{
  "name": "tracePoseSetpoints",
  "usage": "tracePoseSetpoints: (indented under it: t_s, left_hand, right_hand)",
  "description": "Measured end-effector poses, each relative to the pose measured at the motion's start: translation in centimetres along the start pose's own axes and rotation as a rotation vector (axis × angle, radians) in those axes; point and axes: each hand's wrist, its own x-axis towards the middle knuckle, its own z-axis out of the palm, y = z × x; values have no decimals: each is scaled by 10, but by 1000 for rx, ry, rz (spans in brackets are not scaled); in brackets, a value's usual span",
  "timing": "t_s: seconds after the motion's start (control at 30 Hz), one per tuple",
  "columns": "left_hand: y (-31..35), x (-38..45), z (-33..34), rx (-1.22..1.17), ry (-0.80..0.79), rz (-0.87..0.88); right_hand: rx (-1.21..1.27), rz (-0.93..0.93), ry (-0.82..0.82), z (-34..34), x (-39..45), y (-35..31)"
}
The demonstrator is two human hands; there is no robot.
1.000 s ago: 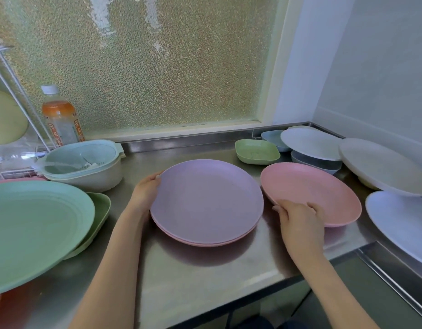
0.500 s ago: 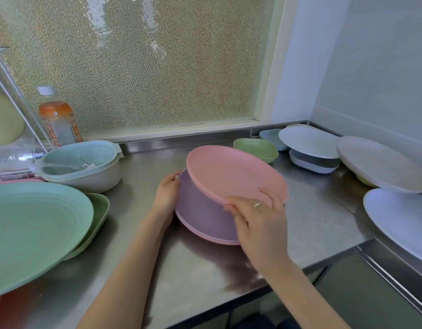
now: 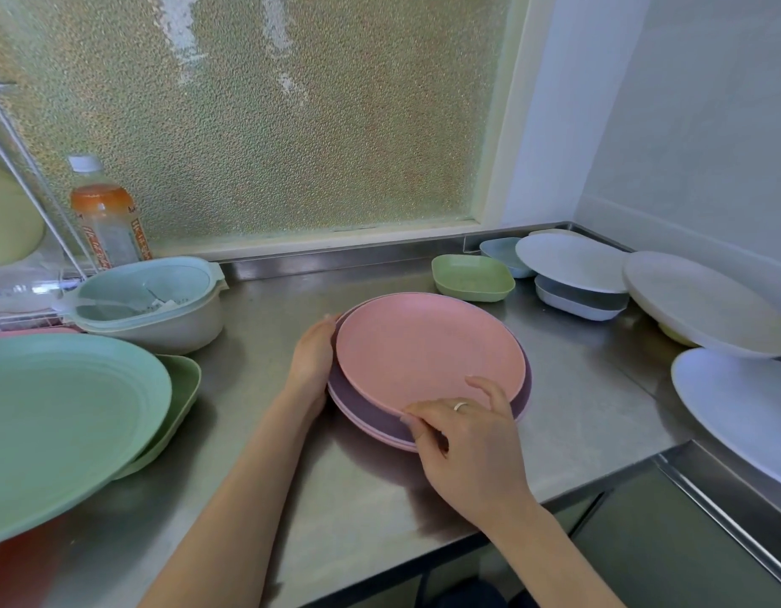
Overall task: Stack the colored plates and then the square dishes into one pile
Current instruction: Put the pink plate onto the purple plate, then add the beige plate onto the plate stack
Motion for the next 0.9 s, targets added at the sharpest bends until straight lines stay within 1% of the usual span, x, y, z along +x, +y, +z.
tracePoseSetpoints:
  t_s: [0.07, 0.1, 0.17, 0.2, 0.33, 0.4, 0.53, 0.67, 0.9]
  left_hand:
    - [2, -3, 1, -15, -17, -38]
    - [4, -5, 3, 12, -12, -7]
    - [5, -7, 11, 56, 47, 70]
    - [8, -10, 17, 31, 61, 83]
    - [11, -17, 44, 46, -1, 102]
    - [5, -13, 59, 42, -17, 90]
    - [-2, -9, 90, -14, -68, 3]
    - [-1, -13, 118, -23, -113, 16]
    - [-5, -14, 153, -46, -109, 2]
  right_hand:
    - [46, 33, -8, 1, -3, 3]
    - [68, 45, -6, 1, -4, 6]
    - [77, 49, 2, 1, -7, 11]
    - [63, 45, 9, 0, -8, 14]
    - [9, 92, 20, -7, -10, 34]
    - [-14, 132, 12, -14, -12, 48]
    - [-26, 195, -1, -29, -15, 78]
    - [-29, 231, 9, -42, -21, 104]
    - [-18, 287, 5, -57, -28, 131]
